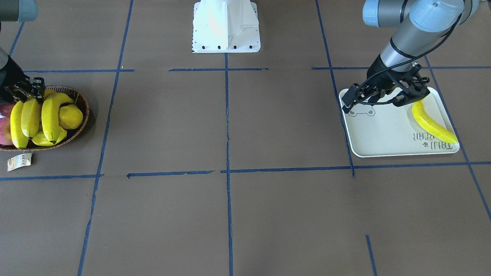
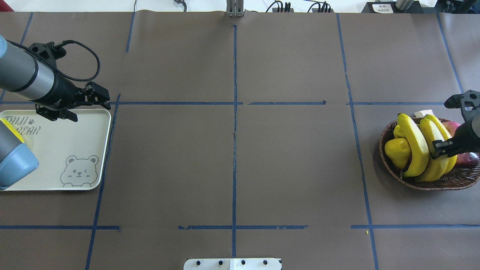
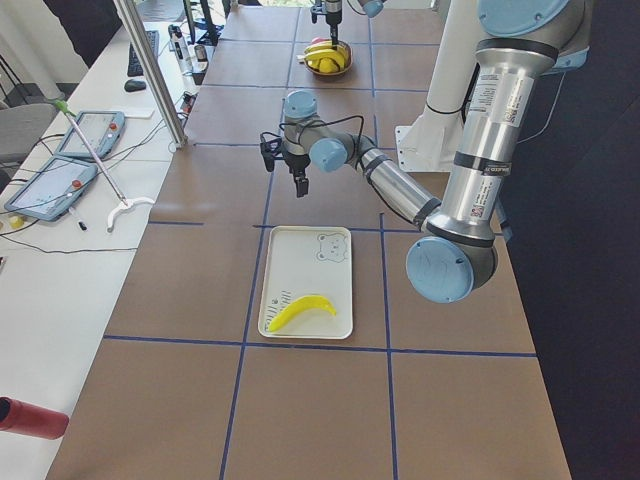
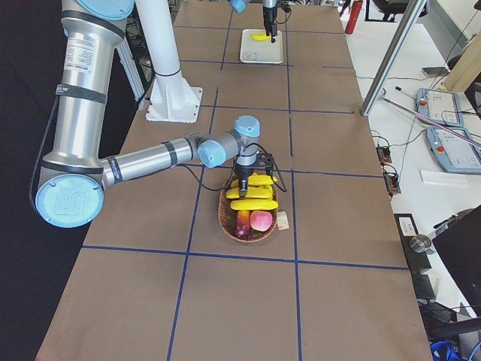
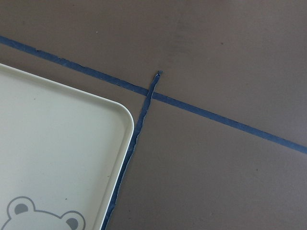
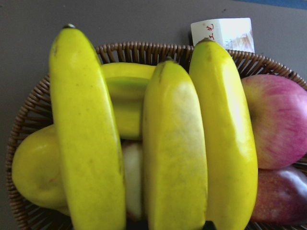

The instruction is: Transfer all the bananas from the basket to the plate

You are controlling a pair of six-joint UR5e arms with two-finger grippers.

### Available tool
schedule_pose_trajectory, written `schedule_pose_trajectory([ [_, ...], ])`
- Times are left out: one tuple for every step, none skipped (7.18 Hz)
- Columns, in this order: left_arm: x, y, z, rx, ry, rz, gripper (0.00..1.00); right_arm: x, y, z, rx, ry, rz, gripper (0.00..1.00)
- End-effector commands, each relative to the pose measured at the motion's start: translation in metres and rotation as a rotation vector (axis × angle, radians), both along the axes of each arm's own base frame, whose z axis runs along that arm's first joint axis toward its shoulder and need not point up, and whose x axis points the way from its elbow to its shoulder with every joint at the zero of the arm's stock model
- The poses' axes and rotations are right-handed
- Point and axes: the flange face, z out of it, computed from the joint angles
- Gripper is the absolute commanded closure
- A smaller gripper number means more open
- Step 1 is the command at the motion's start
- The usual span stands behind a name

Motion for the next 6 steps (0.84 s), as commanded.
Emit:
schedule_pose_trajectory([
  [-0.001, 0.000, 0.000, -0.001, -0.001, -0.001, 0.00, 0.038, -0.002, -0.026, 0.033, -0.028, 0.070, 0.98],
  [0.000, 0.000, 0.000, -0.001, -0.001, 0.001, 0.00, 0.065, -0.002, -0.051, 0.021, -0.035, 0.115, 0.98],
  [0.000, 0.001, -0.003, 0.004, 0.003, 0.001, 0.00, 0.095, 0.002, -0.079, 0.029, -0.023, 0.149, 0.99],
  [0.000, 0.001, -0.007, 0.009, 0.009, 0.002, 0.00, 0.128, 0.001, -0.102, 0.074, -0.014, 0.151, 1.00],
  [0.000, 0.003, -0.017, 0.021, 0.024, 0.005, 0.00, 0.126, -0.011, -0.139, 0.111, -0.063, 0.145, 1.00],
  [0.002, 0.003, -0.031, 0.039, 0.044, 0.011, 0.00, 0.110, -0.028, -0.180, 0.130, -0.186, 0.106, 1.00],
])
